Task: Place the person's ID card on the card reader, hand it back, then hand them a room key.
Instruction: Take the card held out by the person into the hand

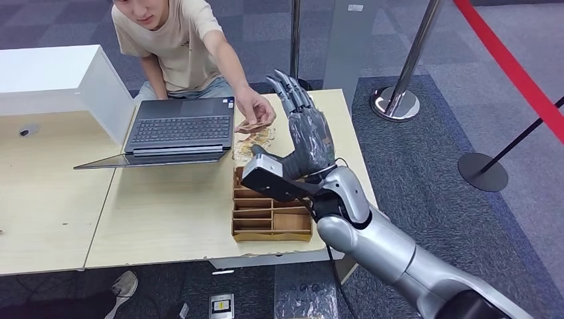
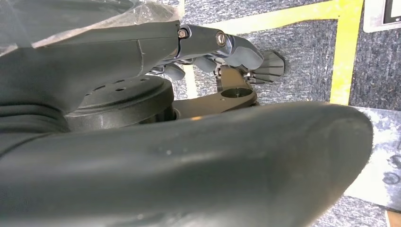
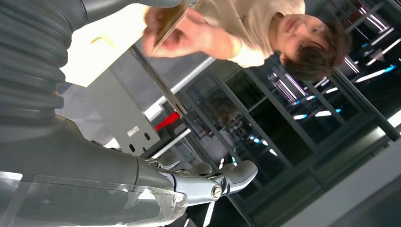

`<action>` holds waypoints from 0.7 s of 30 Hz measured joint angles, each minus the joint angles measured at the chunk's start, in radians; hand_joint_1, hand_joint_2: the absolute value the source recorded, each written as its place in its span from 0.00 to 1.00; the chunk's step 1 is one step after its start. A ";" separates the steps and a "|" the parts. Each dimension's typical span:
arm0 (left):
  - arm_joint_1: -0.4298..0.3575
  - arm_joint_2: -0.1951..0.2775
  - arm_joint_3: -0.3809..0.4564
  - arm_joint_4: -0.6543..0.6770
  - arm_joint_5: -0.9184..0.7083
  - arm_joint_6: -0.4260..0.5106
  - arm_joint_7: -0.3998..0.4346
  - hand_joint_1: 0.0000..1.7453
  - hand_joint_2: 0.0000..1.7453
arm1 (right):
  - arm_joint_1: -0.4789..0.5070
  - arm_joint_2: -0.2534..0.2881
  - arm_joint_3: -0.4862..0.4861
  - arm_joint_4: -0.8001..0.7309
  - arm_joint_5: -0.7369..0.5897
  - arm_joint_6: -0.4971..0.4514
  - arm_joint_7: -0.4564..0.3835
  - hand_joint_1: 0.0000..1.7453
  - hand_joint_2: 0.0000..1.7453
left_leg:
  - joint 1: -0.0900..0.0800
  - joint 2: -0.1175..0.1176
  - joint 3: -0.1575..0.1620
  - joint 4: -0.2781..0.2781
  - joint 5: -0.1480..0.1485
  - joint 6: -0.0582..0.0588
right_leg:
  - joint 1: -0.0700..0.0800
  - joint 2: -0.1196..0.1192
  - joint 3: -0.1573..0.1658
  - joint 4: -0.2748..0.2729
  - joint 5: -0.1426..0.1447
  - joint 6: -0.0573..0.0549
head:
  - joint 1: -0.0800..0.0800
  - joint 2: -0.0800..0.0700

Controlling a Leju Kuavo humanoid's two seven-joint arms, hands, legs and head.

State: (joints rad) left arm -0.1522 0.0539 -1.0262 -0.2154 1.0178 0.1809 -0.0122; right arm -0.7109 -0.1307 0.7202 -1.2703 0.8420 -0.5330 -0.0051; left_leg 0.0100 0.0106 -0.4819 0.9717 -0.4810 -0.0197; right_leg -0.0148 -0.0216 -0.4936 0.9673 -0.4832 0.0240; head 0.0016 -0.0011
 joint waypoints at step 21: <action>0.003 0.000 -0.001 0.000 -0.004 0.003 0.006 0.00 0.00 | 0.081 0.049 0.038 0.076 0.060 -0.021 -0.003 0.00 1.00 | 0.000 0.000 0.000 0.001 0.000 0.000 | 0.000 0.000 0.000 0.000 0.000 0.000 | 0.000 0.000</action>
State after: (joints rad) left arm -0.1492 0.0538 -1.0268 -0.2152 1.0135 0.1840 -0.0062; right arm -0.6300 -0.0818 0.7584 -1.1947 0.9018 -0.5542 -0.0083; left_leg 0.0100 0.0106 -0.4819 0.9730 -0.4809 -0.0198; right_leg -0.0148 -0.0216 -0.4935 0.9674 -0.4832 0.0240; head 0.0016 -0.0011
